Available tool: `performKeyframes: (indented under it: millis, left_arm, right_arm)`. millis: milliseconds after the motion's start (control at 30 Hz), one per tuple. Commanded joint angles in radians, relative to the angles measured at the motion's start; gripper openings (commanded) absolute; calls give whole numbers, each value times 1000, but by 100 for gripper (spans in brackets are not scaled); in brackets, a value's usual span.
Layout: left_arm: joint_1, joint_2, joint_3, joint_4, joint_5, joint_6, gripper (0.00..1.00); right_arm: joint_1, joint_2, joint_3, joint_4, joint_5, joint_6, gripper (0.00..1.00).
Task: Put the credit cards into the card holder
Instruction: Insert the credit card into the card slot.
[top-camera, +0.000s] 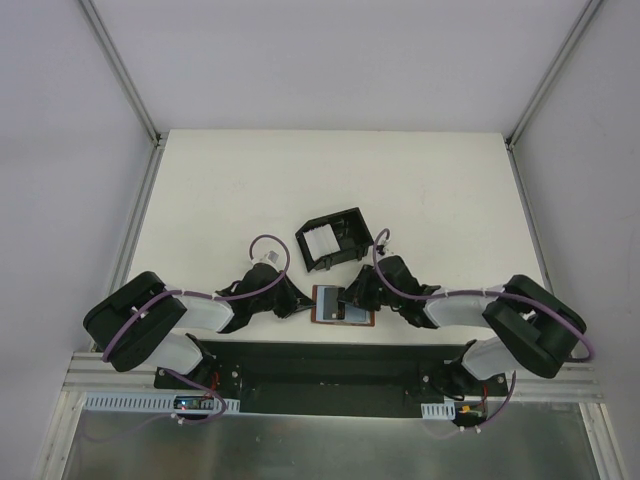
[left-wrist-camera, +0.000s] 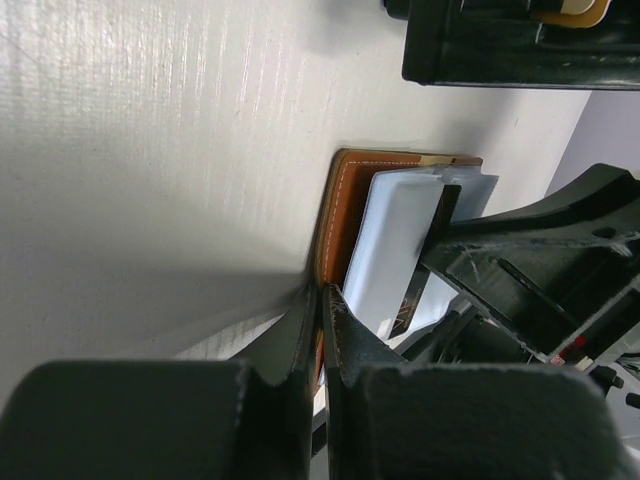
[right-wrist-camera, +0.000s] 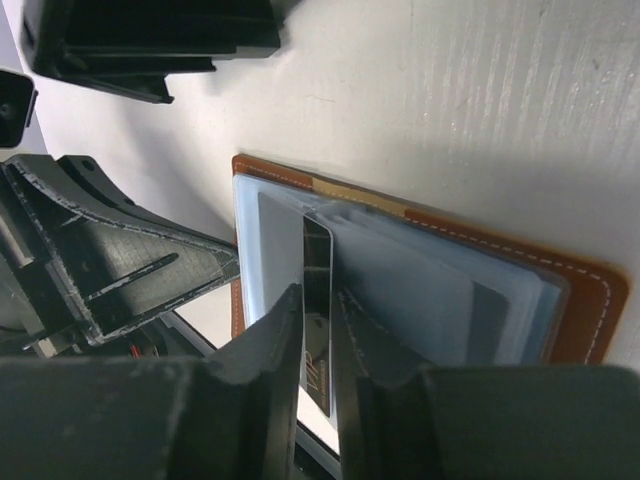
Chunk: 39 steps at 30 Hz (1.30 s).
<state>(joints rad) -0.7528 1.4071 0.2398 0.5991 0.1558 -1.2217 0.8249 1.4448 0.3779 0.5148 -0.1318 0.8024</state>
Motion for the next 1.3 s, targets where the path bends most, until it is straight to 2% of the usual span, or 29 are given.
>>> performKeyframes:
  millis: [0, 167, 567, 867, 933, 1133, 1267]
  left_arm:
    - [-11, 38, -40, -176, -39, 34, 0]
    - [-11, 46, -36, -177, -35, 36, 0]
    - [-11, 59, -27, -177, -27, 42, 0]
    - [-11, 56, -28, -177, -30, 36, 0]
    - [-11, 44, -34, -176, -38, 33, 0]
    - [-11, -22, -48, -202, -67, 42, 0]
    - [-11, -63, -31, -255, -94, 59, 0]
  right_arm:
    - [13, -78, 18, -126, 57, -58, 27]
    - [14, -118, 36, -208, 67, -95, 32]
    - [40, 29, 131, -114, -78, -92, 31]
    - [51, 14, 164, -105, -106, -138, 30]
    - [51, -30, 171, -165, -80, -175, 32]
    - [49, -158, 253, -510, 85, -321, 40]
    - [48, -204, 282, -679, 167, -351, 42]
